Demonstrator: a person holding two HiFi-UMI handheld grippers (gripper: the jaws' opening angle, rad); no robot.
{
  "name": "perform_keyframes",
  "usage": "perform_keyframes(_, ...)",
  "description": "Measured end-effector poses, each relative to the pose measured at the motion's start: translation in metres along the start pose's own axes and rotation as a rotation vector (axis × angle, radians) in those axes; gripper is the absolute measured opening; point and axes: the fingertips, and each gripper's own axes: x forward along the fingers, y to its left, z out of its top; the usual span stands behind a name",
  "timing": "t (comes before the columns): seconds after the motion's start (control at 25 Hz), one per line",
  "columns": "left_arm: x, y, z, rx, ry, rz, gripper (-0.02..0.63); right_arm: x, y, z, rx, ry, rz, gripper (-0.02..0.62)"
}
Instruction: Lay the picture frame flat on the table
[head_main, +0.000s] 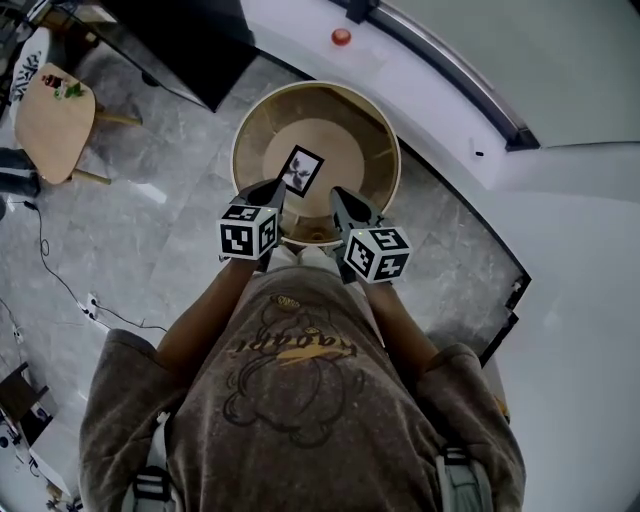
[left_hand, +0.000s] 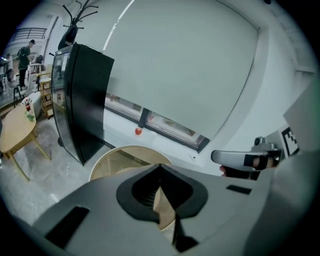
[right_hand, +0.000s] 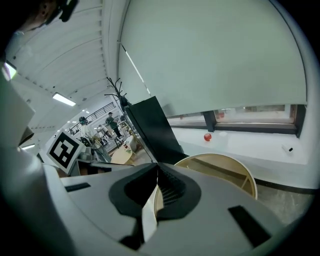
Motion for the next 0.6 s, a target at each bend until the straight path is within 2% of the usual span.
perform_keyframes(0.32,-0.043,-0.032,0.038,0.051,-0.113,-0.089,0.018,-0.023,0.027,0.03,-0.062,-0.049,0.062,0.02)
perform_keyframes(0.6,-0.075,-0.047,0.061,0.103,-0.206,-0.126,0.018,-0.042,0.049,0.054,-0.137,-0.102,0.114,0.02)
